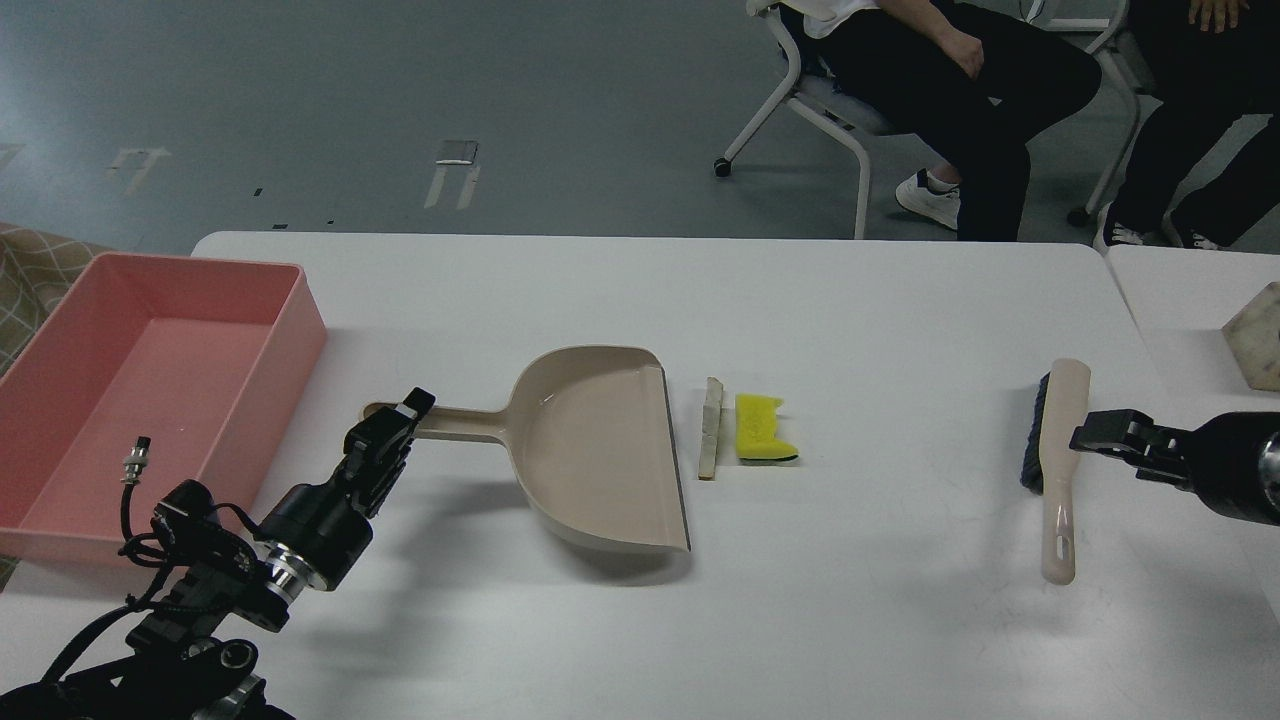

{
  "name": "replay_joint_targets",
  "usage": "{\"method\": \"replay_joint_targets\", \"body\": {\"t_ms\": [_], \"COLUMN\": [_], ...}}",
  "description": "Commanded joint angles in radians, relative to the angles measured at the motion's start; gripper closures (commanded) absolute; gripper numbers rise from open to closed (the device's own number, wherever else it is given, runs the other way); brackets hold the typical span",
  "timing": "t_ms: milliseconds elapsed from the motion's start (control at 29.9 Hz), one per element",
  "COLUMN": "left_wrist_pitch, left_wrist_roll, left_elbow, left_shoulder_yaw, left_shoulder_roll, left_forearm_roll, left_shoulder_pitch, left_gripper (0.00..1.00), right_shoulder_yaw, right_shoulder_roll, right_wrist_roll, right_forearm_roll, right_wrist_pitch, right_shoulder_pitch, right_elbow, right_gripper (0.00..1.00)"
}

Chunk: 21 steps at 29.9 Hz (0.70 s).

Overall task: Sweep and dump garbage into bin
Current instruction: 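Reach the right gripper to the wooden brush handle and grasp it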

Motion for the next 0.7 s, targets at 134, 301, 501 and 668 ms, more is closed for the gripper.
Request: {"method": "replay_joint_targets", "body": {"t_ms": [134, 301, 501, 668], "left_wrist_pitch": [-0.001, 0.000, -0.001, -0.001], "left_wrist_roll": [0.000, 0.000, 0.000, 0.000], "left_elbow": [0.000, 0.001, 0.001, 0.003], "left_shoulder_yaw": [0.004, 0.004, 0.004, 0.004], "left_shoulder_roll": [0.002, 0.002, 0.000, 0.000], "left_forearm_roll": [-0.001, -0.001, -0.001, -0.003], "left_shoulder_pitch": [0.001, 0.002, 0.002, 0.002], "left_gripper": [0.82, 0.82, 0.82, 0.82], "right_shoulder_yaw": [-0.001, -0.001, -0.001, -0.001], "right_shoulder_roll": [0.042, 0.048, 0.046, 0.034], "right_wrist_roll": [0.000, 0.000, 0.000, 0.000], "right_forearm_roll": [0.000, 0.000, -0.002, -0.003], "right_wrist_pitch": [-0.031, -0.054, -0.120, -0.126], "right_shoulder_pitch": [-0.031, -0.040, -0.063, -0.077], "right_elbow": [0.001, -0.001, -0.002, -0.004], "right_gripper": [0.30, 0.30, 0.30, 0.30]}}
